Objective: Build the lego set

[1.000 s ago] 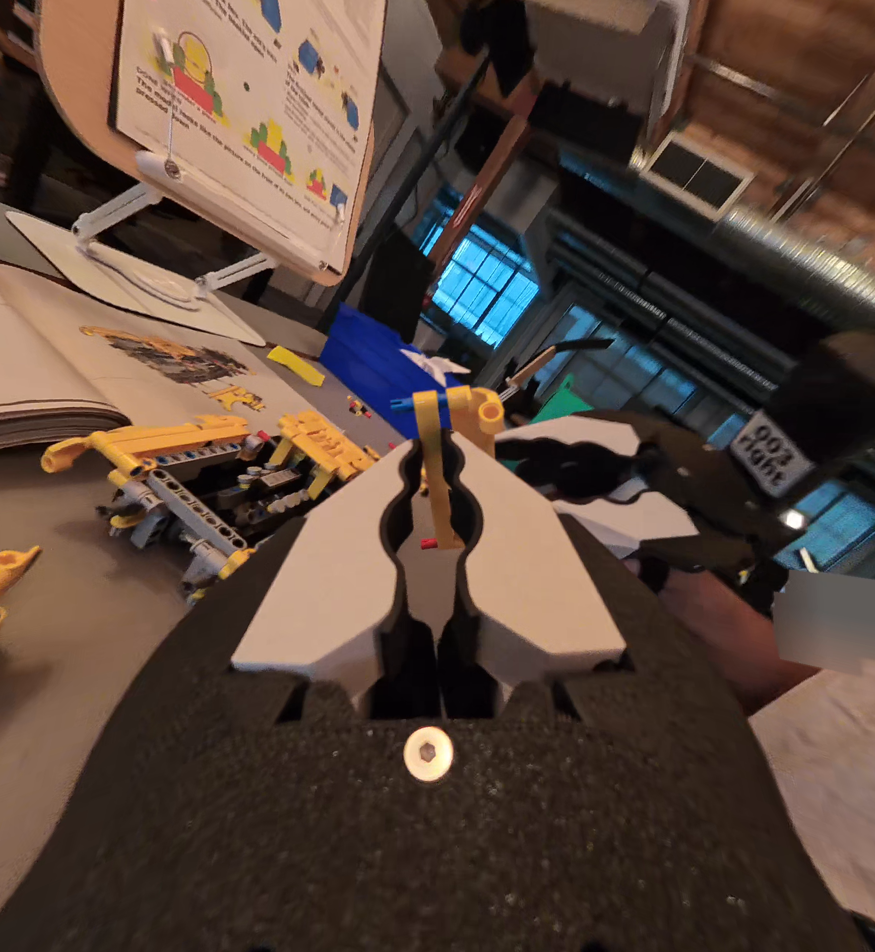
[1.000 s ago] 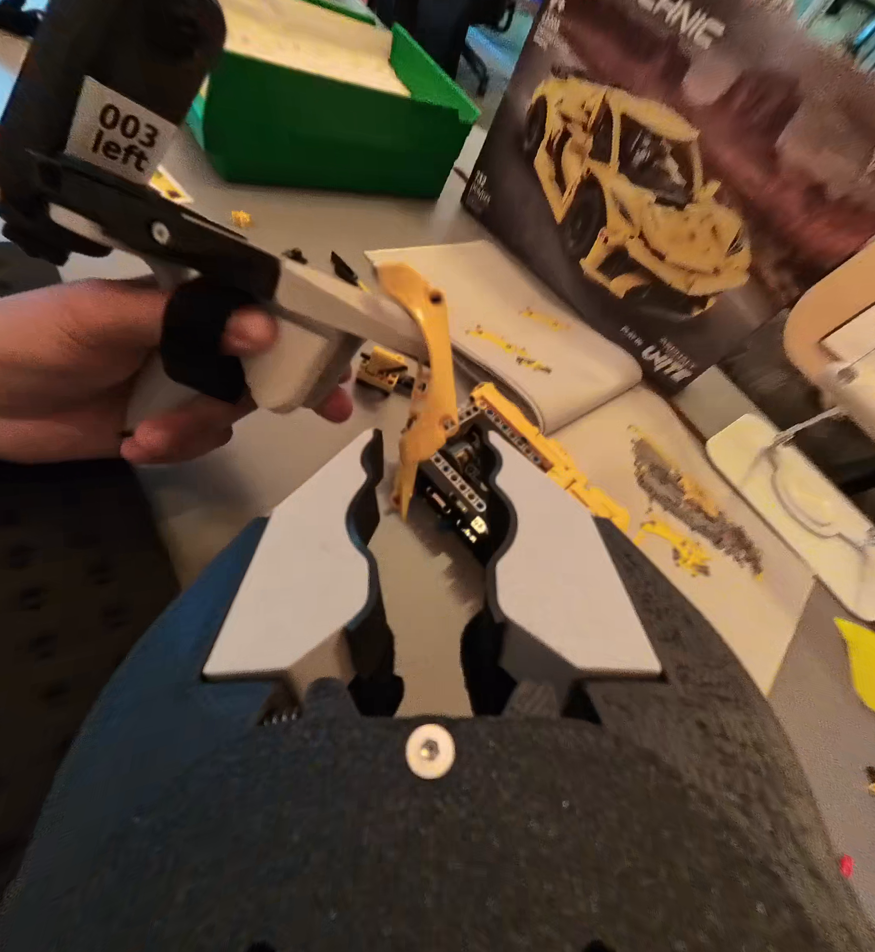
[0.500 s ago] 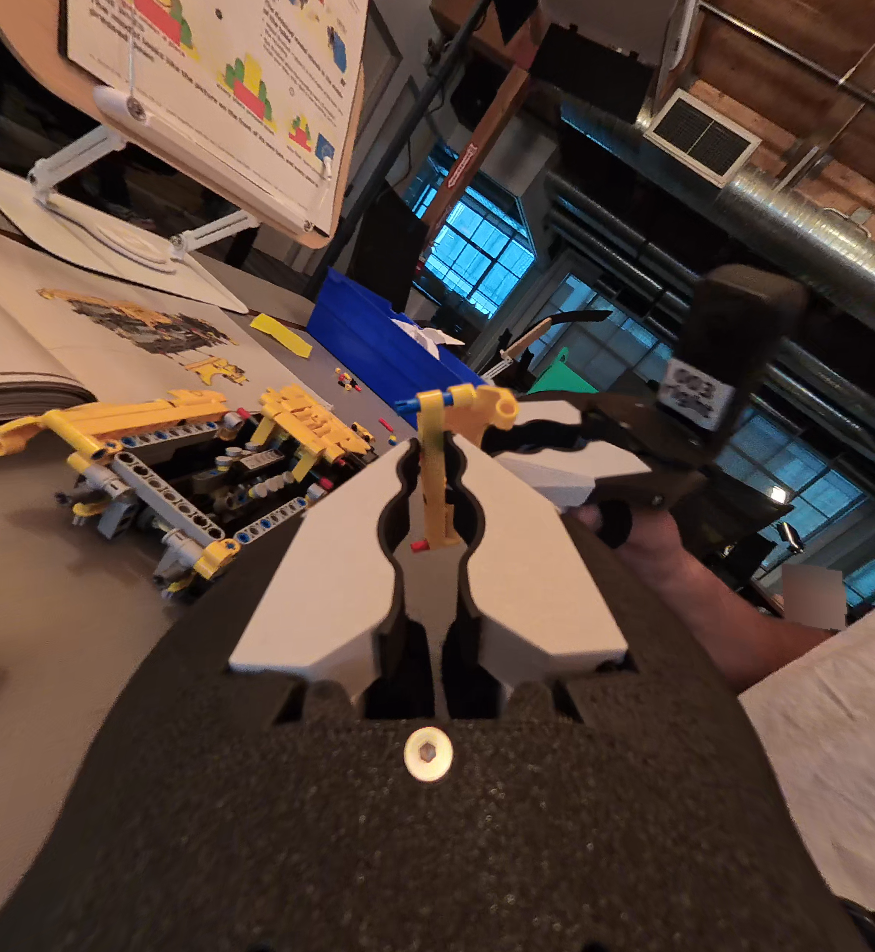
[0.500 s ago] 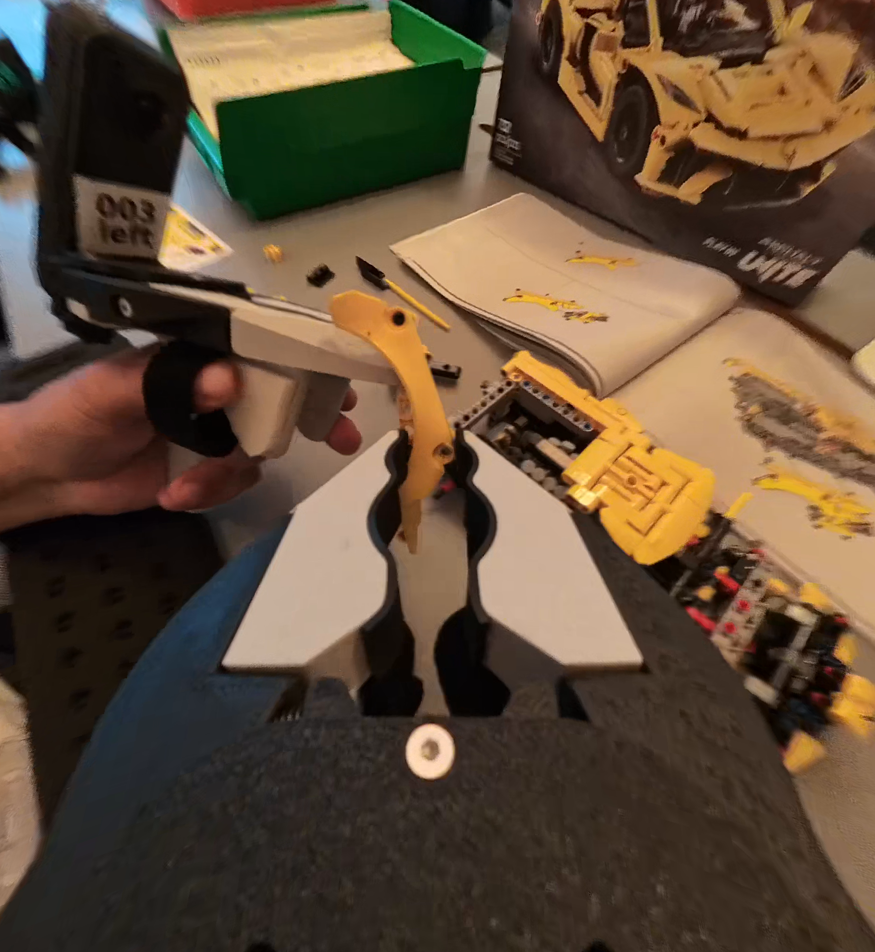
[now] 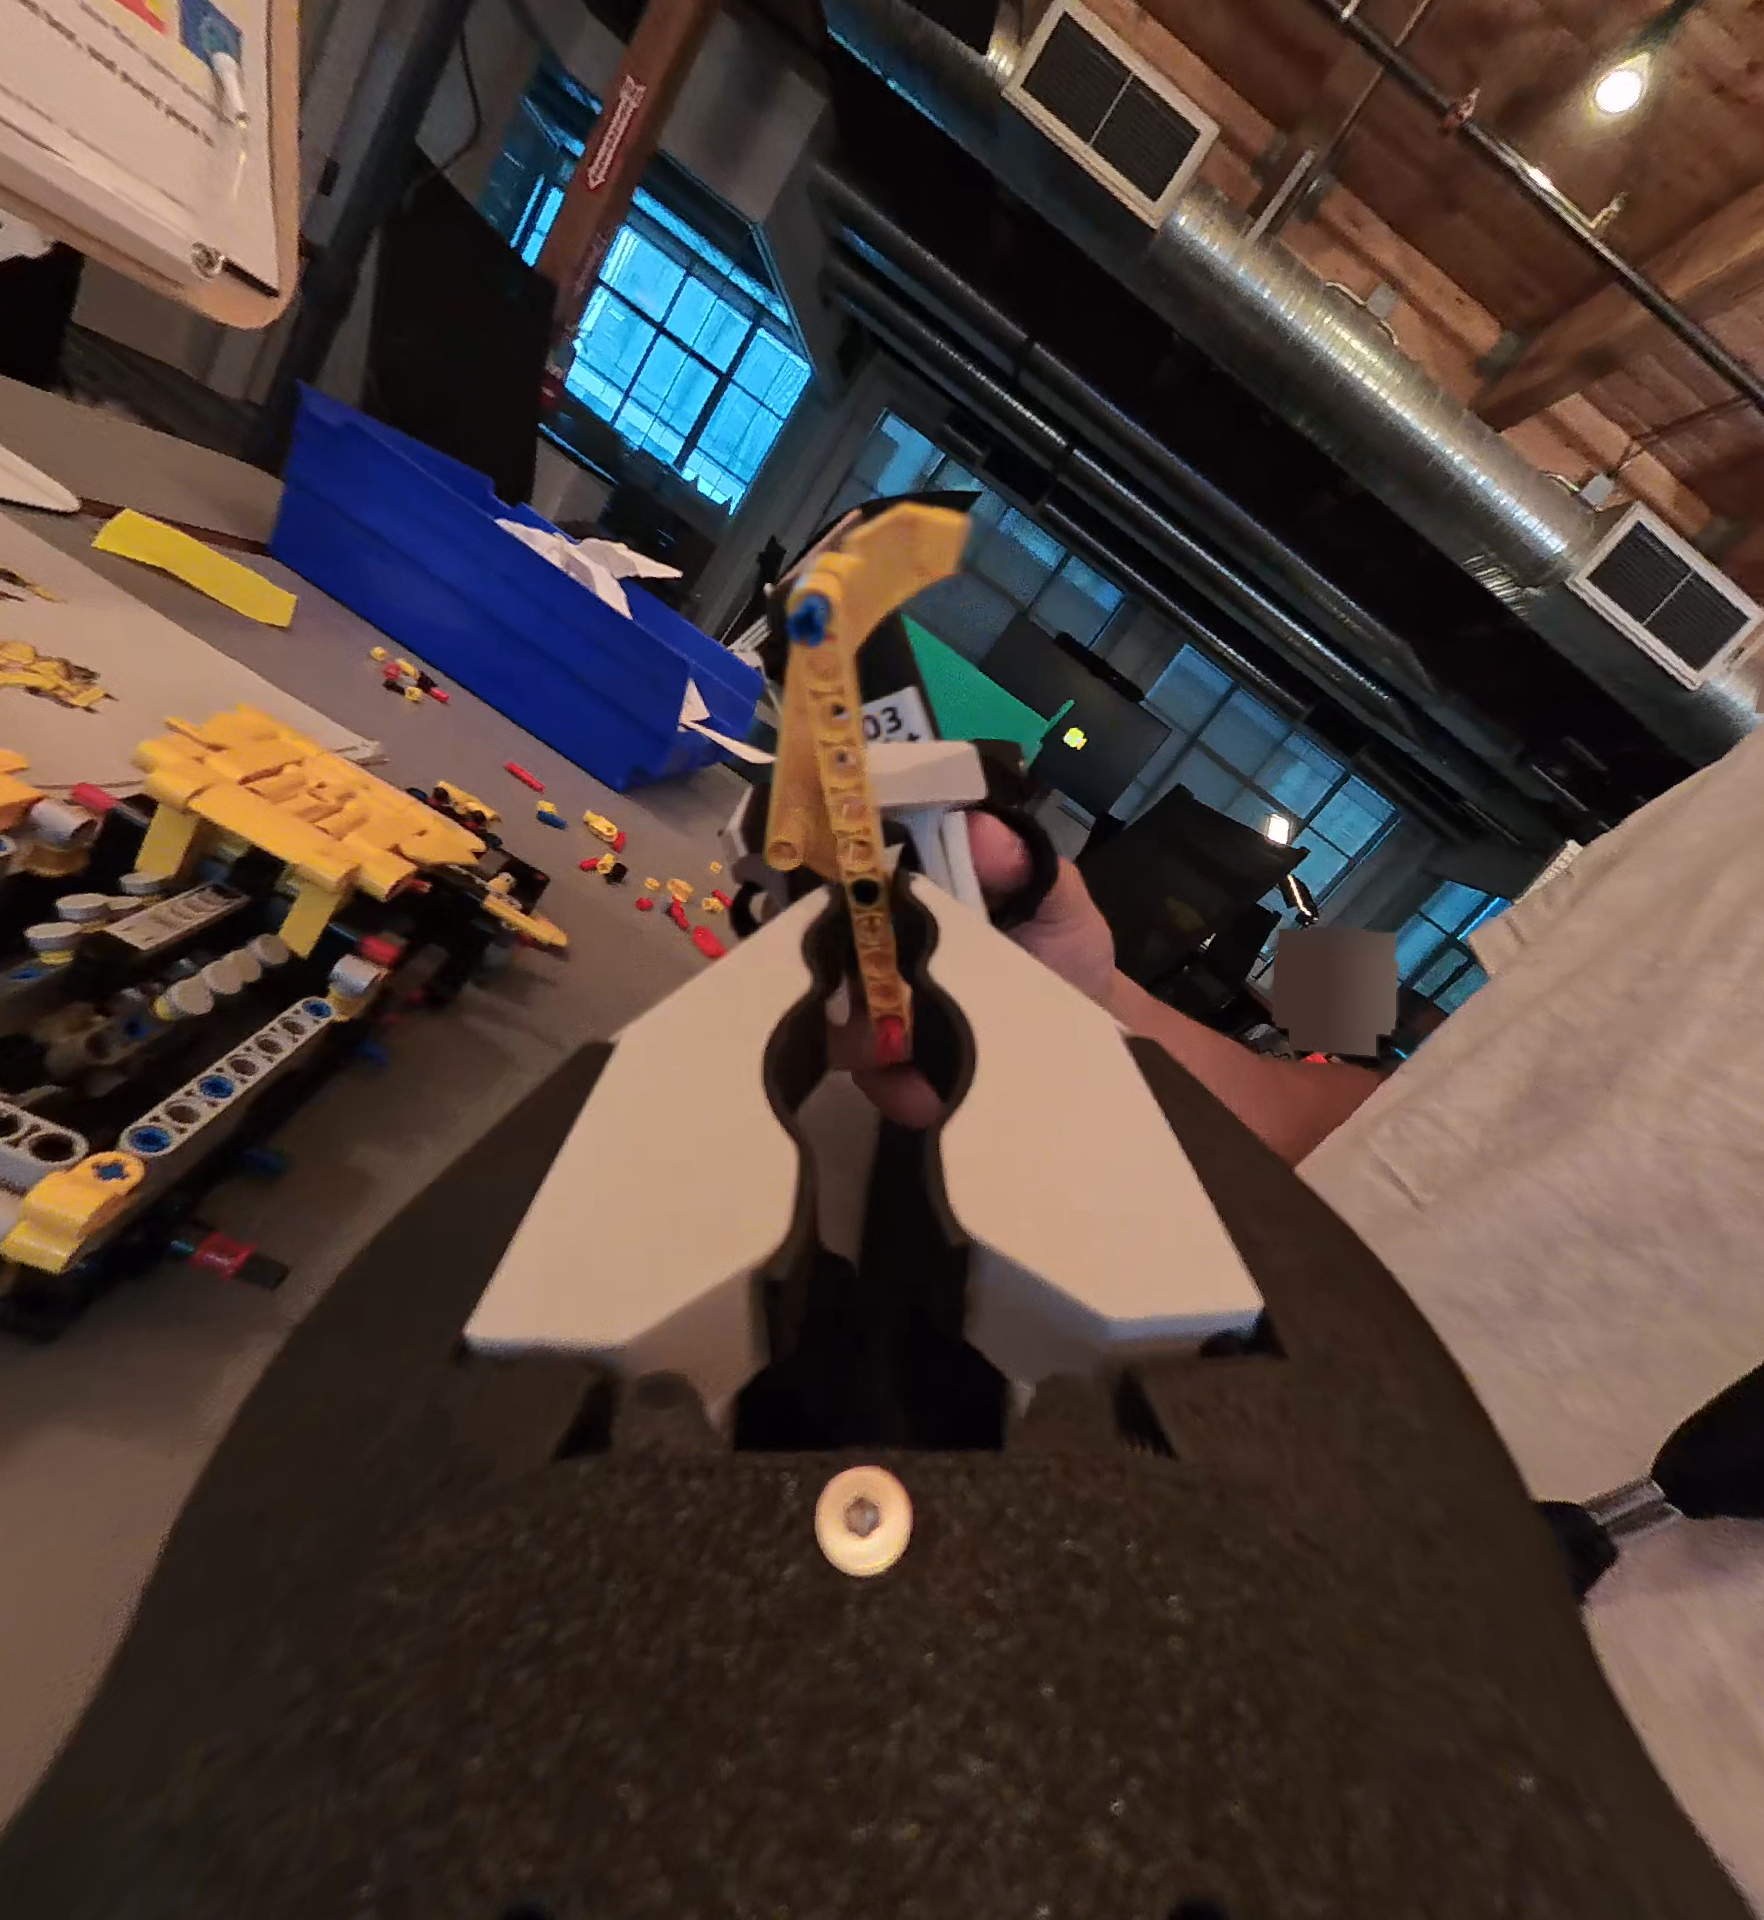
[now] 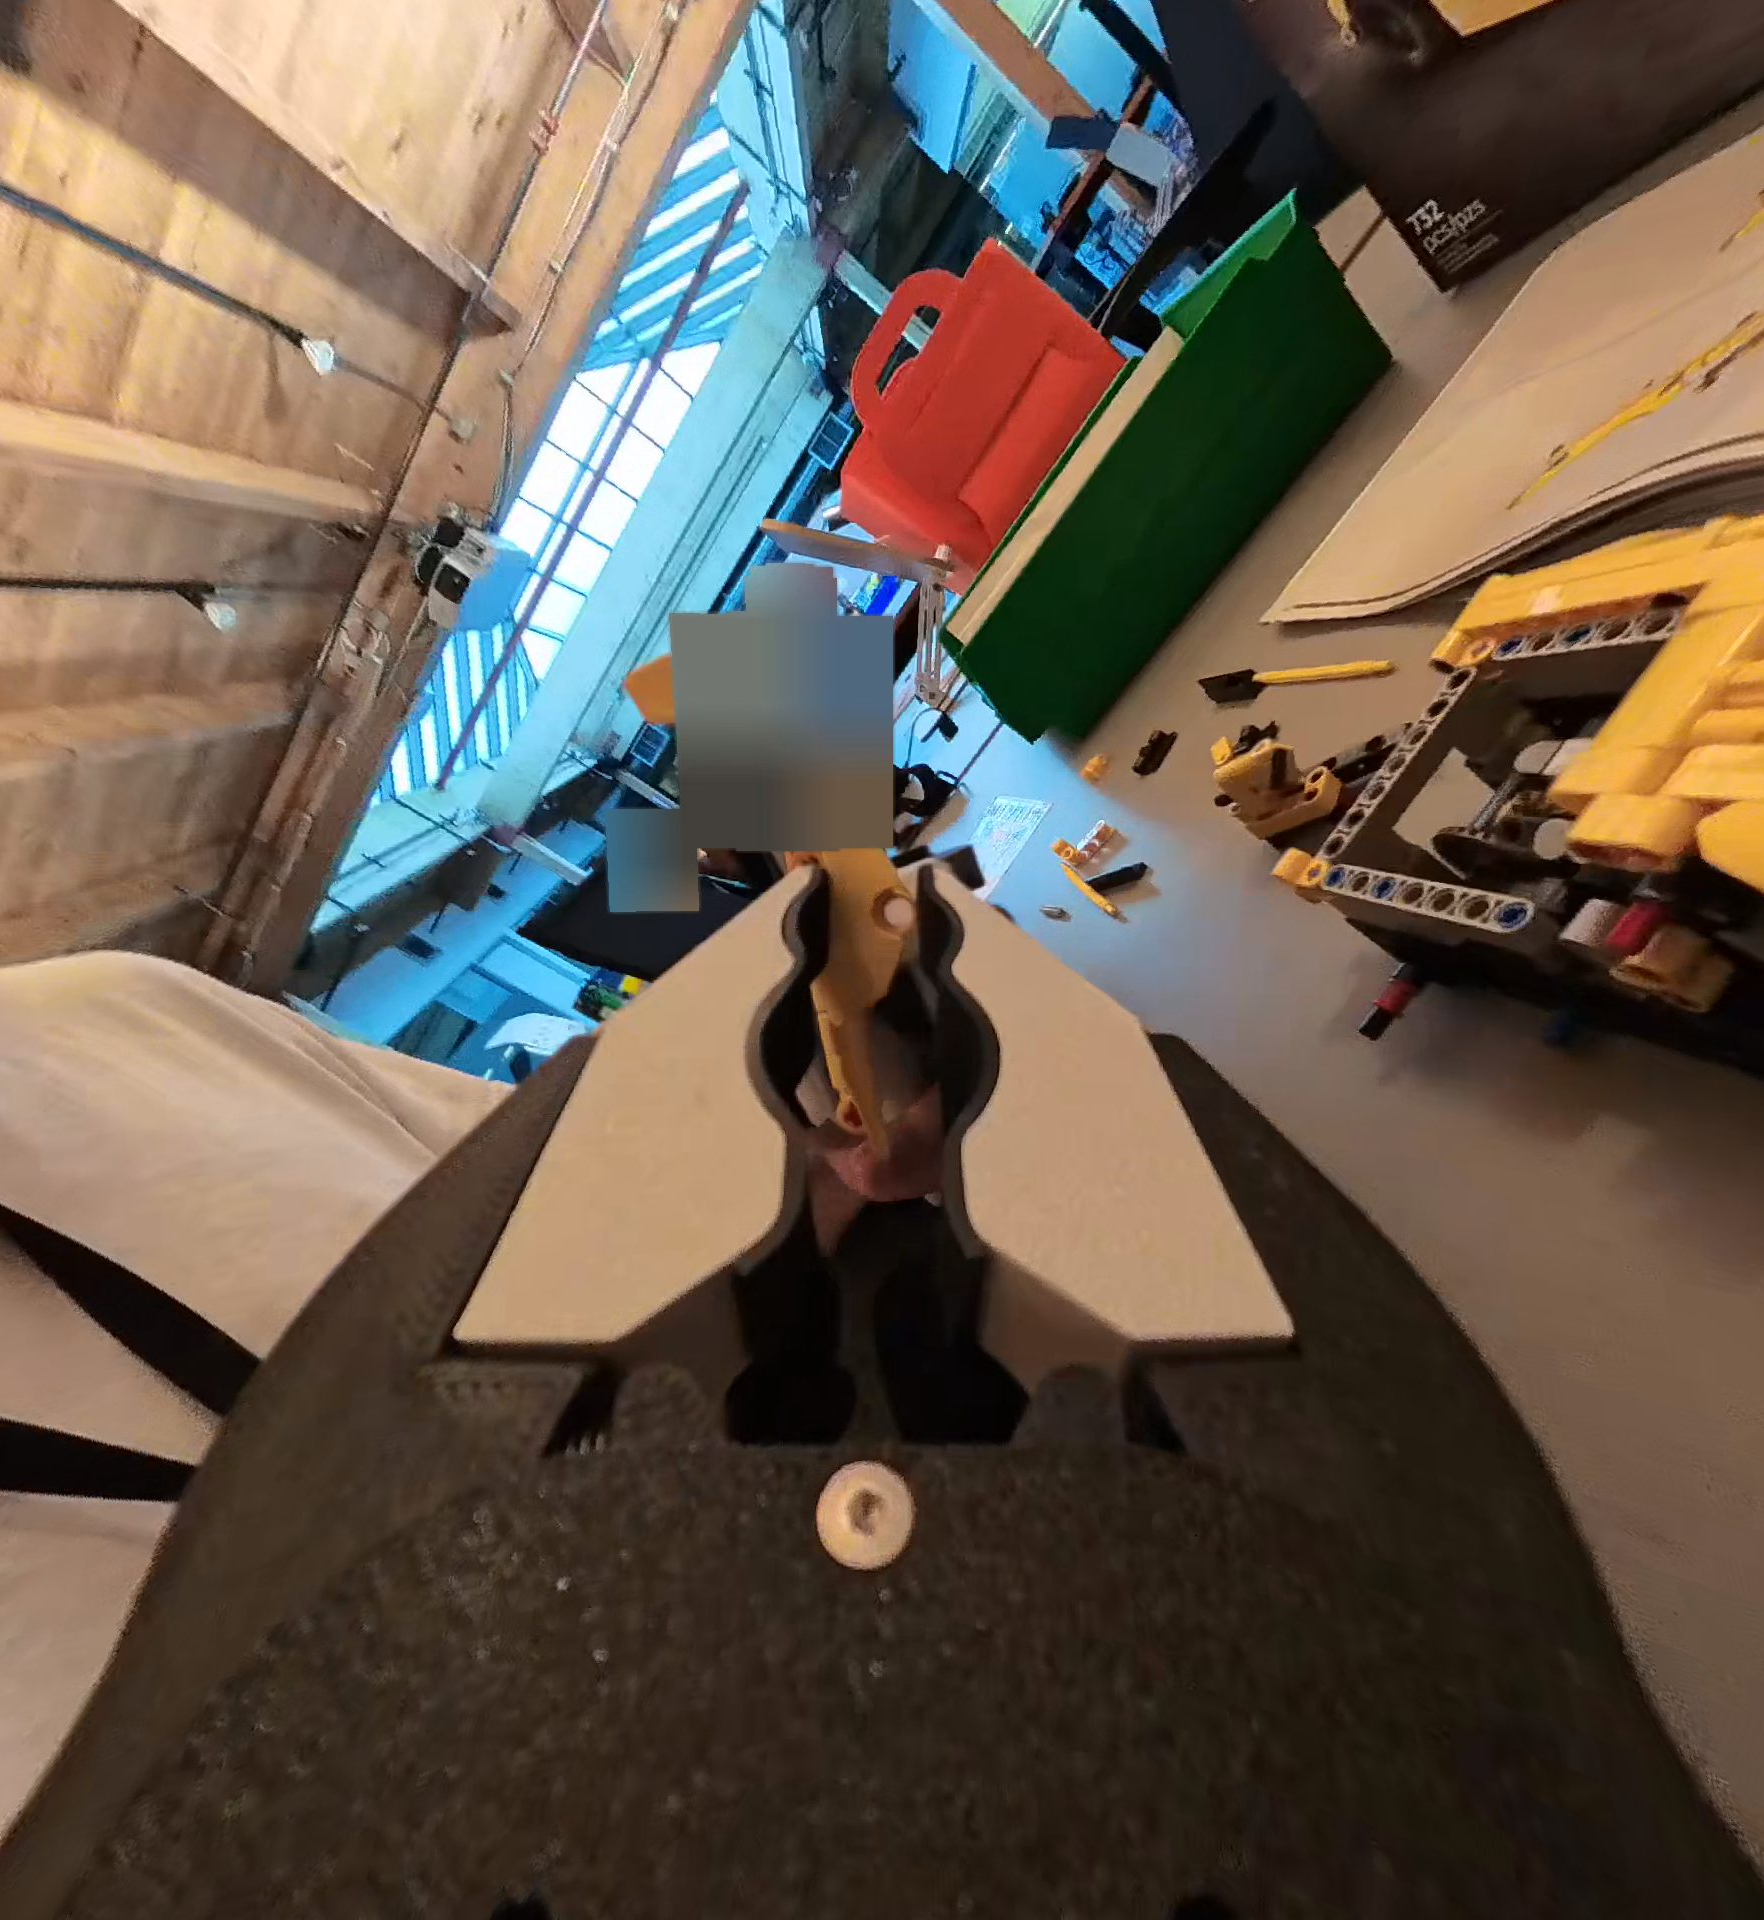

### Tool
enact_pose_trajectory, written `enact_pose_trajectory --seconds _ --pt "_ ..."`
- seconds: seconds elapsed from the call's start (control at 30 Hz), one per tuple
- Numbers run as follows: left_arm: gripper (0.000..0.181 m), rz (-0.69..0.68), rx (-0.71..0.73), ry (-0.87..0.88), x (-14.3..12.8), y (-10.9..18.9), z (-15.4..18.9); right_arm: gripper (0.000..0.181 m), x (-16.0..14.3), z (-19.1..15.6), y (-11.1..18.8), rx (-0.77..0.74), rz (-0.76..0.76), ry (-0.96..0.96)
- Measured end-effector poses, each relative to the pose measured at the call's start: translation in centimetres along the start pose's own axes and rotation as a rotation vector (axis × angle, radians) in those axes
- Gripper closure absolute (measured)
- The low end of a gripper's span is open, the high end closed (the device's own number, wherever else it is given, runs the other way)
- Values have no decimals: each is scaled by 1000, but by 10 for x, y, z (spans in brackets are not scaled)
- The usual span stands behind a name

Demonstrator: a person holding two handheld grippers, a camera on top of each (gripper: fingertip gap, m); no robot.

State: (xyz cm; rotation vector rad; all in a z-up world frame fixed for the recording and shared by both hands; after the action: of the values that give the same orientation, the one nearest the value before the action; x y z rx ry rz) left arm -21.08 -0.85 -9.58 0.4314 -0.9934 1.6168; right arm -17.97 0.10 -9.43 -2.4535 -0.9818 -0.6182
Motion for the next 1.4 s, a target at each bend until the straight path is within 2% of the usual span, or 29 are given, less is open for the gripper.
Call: enact_pose_trajectory --seconds 0.1,0.27,0.37,0.53,0.67,0.97,1.4 --pt "174 3 17 -5 1 1 -2 167 0 5 1 -15 19 -20" --pt "175 30 26 20 6 6 -7 165 0 7 5 -57 -74 201" --pt "175 22 7 2 5 6 -3 168 -2 5 5 -74 -136 267" --pt "174 -8 68 -105 5 9 -11 170 0 11 6 -154 -187 184" --pt "174 -57 74 -180 -1 9 -10 171 -7 5 13 -185 -307 152" --pt "174 -85 56 -186 -6 5 -7 172 -9 -3 25 -196 -398 147" --pt "174 -74 33 -154 -7 4 -4 171 -10 -4 25 -196 -395 161"
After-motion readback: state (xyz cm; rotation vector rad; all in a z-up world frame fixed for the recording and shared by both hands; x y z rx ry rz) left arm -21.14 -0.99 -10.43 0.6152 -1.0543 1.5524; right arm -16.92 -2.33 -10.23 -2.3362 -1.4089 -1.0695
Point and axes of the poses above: each gripper's, where its closed fingertips meet, y back along the fingers, x out of its top, z = x × y across the jaws, the point moved 2 cm from there along y, back along the fingers, and after that the axes turned 14 degrees about z, right-handed, at the moved point
